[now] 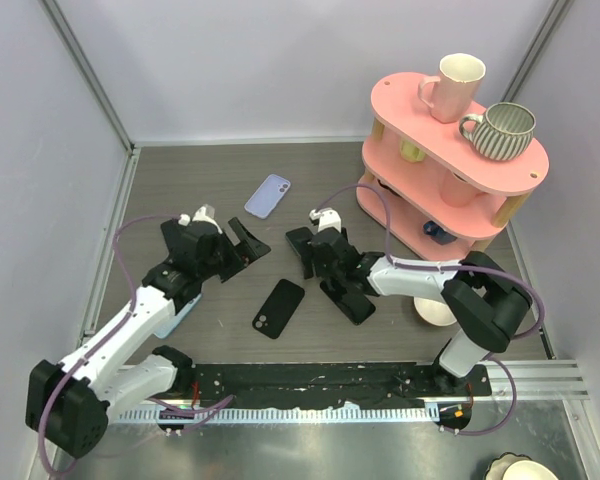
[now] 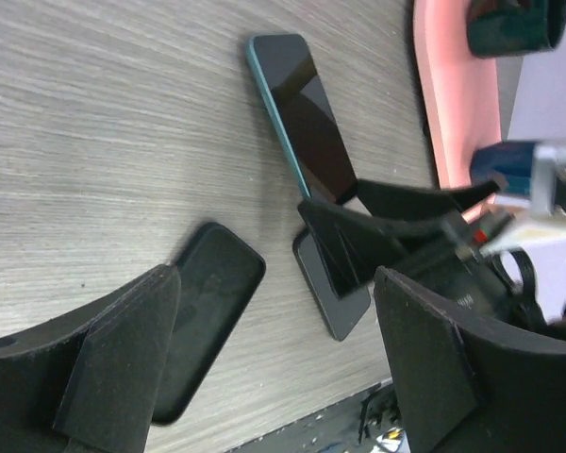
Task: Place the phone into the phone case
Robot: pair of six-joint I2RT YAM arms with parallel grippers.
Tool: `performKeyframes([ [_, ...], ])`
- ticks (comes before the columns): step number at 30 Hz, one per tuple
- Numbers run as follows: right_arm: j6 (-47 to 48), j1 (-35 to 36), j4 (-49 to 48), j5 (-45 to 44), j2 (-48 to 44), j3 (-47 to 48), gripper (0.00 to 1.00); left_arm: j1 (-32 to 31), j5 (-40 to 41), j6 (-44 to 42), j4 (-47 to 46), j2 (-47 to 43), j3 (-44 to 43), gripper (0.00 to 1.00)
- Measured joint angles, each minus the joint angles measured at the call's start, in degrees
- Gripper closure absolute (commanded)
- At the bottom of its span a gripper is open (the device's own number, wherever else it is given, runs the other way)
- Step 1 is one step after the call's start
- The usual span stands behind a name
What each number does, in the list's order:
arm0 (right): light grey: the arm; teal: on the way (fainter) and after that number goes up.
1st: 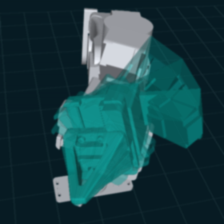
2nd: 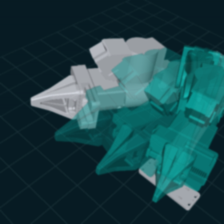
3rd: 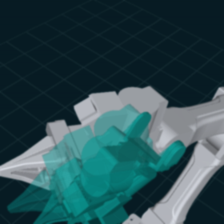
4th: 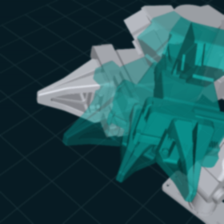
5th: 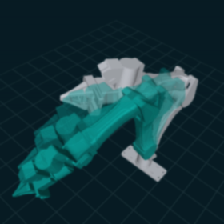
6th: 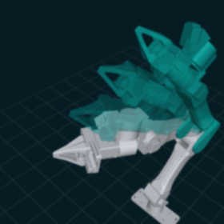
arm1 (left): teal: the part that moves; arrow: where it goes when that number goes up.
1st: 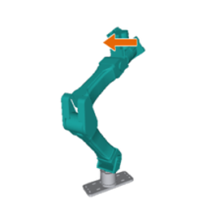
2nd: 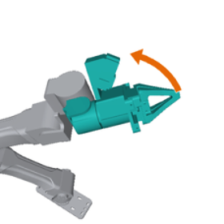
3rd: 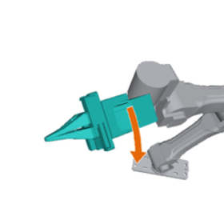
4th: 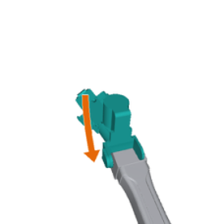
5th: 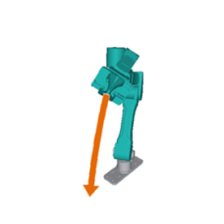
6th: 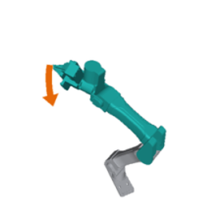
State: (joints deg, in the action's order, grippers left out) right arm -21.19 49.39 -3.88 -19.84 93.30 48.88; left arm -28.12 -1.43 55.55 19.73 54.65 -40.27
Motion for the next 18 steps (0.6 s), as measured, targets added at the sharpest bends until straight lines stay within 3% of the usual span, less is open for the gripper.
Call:
performKeyframes([
  [8, -1.5, 0.0, -1.4, 3.5, -1.5, -1.8, 0.46, 4.7, -6.6, 8.4, -11.1, 9.2, 7.2, 0.15],
  [18, 0.6, 0.0, -4.7, 8.1, -5.1, -6.8, 0.46, 4.7, -9.4, 5.9, -15.0, 22.0, -1.0, 0.14],
])
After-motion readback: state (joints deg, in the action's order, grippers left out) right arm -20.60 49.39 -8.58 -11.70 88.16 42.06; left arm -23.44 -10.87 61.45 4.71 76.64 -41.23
